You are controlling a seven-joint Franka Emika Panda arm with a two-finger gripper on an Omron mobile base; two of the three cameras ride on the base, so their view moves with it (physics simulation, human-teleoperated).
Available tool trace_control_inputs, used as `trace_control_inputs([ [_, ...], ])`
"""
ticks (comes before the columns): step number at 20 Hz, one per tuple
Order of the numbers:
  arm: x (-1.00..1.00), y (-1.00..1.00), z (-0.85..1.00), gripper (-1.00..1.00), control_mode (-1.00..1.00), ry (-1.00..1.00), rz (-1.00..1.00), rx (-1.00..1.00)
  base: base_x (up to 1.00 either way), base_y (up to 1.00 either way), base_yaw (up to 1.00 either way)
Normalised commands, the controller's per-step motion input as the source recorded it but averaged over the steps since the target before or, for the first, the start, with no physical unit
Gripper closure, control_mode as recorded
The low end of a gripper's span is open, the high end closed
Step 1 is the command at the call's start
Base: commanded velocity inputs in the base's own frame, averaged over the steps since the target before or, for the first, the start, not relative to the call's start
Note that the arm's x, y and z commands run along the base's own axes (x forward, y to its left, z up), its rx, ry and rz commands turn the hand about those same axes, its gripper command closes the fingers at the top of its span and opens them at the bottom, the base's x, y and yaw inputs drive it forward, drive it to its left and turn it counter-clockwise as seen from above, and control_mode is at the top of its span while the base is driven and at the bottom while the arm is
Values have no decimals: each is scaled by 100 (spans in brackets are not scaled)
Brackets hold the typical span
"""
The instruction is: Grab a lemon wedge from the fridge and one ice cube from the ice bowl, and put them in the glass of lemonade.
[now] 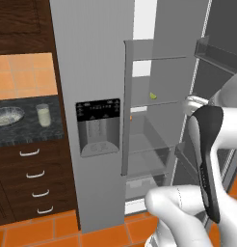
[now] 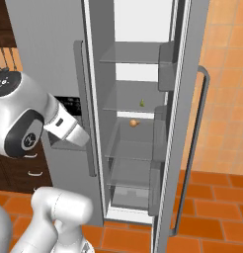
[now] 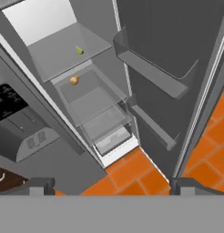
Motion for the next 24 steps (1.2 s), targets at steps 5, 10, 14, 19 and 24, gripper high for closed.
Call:
trace_control_inputs([
  [5,-7,0,0,-100,-100,-3,-4,0,0,0,0],
  [10,-63,0,3,-100,-100,-5,3,1,0,0,0],
  [14,-3,0,0,-100,-100,0,0,0,0,0,0],
  [19,-4,0,-8,-100,-100,-1,0,0,0,0,0],
  [24,0,0,-12,-100,100,0,0,0,0,-3,0],
])
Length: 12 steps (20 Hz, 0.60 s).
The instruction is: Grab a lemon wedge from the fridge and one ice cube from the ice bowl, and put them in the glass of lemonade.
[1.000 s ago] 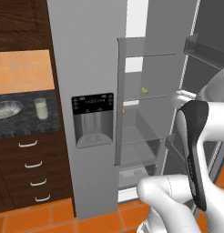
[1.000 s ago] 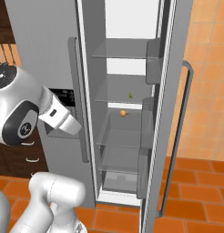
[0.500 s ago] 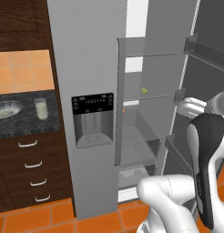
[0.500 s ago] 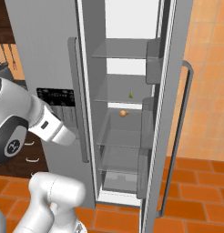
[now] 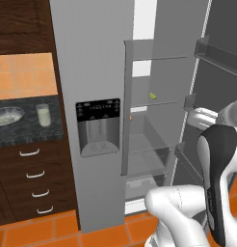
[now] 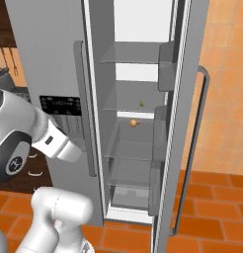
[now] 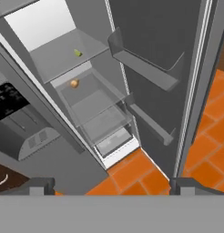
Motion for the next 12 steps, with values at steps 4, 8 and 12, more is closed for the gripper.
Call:
trace_control_inputs([
  [4,0,0,0,-100,100,0,0,0,65,-14,-29],
  [8,0,0,0,-100,100,0,0,0,69,-1,-39],
  [12,0,0,0,-100,100,0,0,0,45,0,-3],
])
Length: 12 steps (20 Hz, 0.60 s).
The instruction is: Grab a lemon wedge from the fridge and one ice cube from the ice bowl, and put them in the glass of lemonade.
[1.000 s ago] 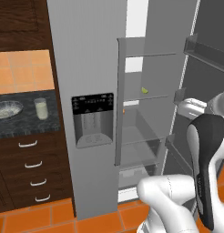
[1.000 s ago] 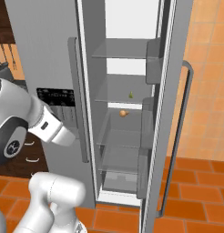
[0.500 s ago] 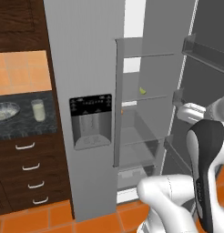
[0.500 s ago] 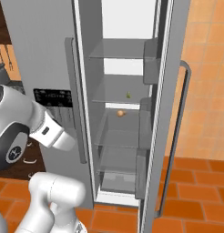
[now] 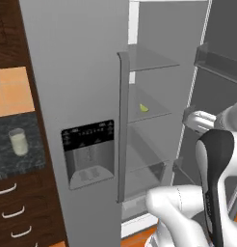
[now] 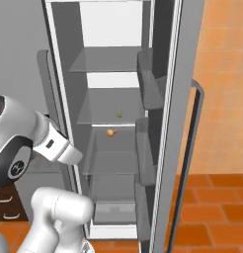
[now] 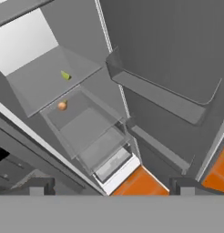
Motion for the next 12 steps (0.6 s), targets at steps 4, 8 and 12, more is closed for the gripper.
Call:
trace_control_inputs([
  [4,0,0,0,-100,100,0,0,0,86,0,0],
  [8,0,0,0,-100,100,0,0,0,73,-10,2],
  [12,0,0,0,-100,100,0,0,0,55,-54,13],
])
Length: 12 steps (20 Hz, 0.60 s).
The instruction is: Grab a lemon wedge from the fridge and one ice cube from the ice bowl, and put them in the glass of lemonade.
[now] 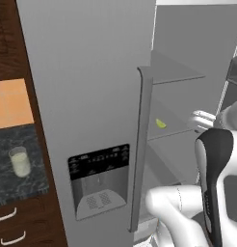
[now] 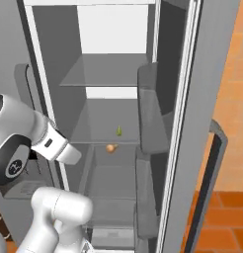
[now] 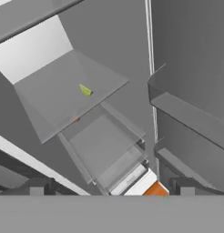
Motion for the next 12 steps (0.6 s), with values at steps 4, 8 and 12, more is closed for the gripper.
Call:
trace_control_inputs([
  [4,0,0,0,-100,100,0,0,0,-6,-70,17],
  [8,0,0,0,-100,100,0,0,0,13,-31,11],
  [12,0,0,0,-100,100,0,0,0,42,1,7],
])
